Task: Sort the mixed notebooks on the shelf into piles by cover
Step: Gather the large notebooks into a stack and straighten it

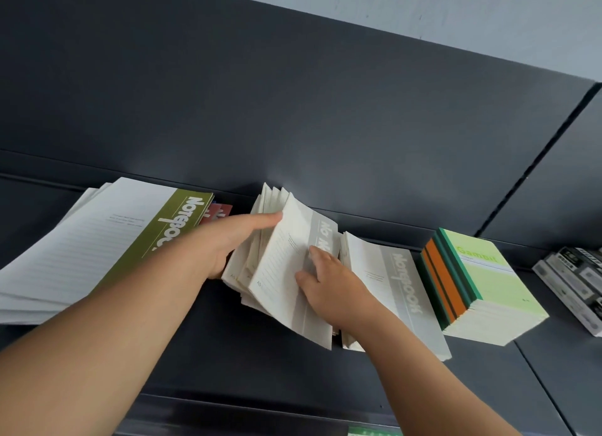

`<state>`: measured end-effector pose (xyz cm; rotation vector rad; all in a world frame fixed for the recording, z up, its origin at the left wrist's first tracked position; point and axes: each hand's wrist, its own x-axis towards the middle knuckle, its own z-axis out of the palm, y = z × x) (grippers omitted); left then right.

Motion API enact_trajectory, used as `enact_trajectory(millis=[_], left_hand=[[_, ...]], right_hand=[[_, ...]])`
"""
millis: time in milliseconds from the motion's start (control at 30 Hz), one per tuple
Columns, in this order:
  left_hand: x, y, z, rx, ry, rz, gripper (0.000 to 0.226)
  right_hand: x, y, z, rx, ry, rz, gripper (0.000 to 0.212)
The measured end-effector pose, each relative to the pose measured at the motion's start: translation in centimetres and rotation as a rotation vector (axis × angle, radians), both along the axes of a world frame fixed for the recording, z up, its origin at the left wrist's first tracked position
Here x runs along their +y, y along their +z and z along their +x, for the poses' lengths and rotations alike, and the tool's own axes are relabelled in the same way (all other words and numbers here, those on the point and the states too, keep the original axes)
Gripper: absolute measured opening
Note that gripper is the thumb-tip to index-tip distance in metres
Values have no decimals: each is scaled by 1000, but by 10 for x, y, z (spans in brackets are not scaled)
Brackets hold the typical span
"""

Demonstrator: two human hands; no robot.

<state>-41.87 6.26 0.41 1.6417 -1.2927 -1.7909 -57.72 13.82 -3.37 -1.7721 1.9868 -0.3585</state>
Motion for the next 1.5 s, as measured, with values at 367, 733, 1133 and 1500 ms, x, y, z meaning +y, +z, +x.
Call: enact_trajectory(millis=[367,733,1133,1500], left_hand=[[17,-16,-1,-111,38,-149,60],[54,-7,42,250,87,-566,62],[67,-21,46,207,10,-684,73],[74,-12,34,289,20,-771,107]], right_hand=[[3,0,4,-20,-20,-10,56],[-2,21,-4,-1177,-164,-216,62],[14,10,-12,-1113,-17,-380,77],[13,13,-4,-1094,91,-300,71]])
